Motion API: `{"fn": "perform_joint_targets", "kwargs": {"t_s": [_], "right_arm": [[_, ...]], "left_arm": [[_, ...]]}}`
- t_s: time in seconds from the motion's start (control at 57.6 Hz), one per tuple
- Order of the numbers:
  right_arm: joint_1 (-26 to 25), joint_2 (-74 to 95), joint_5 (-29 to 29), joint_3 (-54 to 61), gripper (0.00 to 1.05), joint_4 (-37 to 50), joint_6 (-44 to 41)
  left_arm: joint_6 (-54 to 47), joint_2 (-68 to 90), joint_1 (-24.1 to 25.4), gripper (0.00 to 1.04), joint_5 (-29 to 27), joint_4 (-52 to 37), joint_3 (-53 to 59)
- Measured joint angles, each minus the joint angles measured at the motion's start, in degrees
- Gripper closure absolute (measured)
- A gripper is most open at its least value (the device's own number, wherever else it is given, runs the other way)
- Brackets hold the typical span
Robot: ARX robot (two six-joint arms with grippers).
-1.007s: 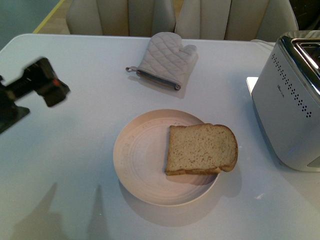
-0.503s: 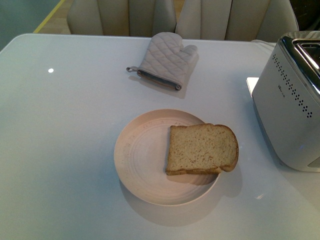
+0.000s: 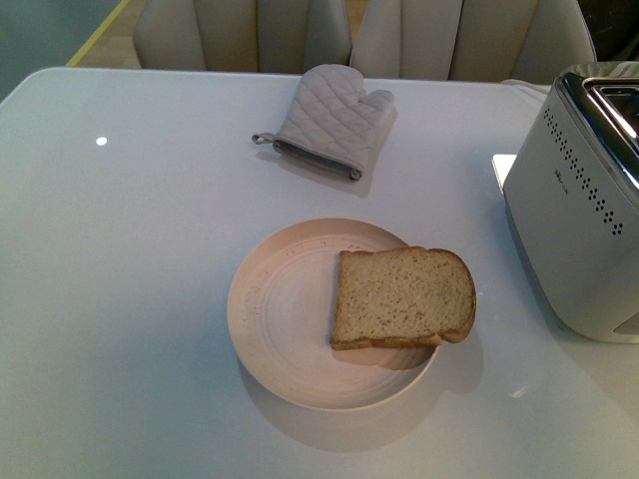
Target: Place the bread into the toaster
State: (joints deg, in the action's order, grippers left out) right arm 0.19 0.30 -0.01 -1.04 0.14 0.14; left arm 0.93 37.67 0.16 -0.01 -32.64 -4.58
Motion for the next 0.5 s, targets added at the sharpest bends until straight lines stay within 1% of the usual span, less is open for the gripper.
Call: {"fn": "perform_joint_targets", "kwargs": {"t_s": [0.226,0.312,0.503], "right_arm": [[0.0,0.0,0.0,0.0,0.09,0.0,0.0],[0.0,0.0,0.0,0.0,0.09,0.0,0.0],[0.0,0.0,0.0,0.0,0.09,0.0,0.0]], "left_arm": [[-0.1,-7.1,-0.1,1.02,0.0,5.0,1.9],[-0.1,-8.3,-0.1,1.02,0.0,3.7,3.8],[-0.2,-14.3,-0.1,1.02,0.0,9.3,3.9]]}}
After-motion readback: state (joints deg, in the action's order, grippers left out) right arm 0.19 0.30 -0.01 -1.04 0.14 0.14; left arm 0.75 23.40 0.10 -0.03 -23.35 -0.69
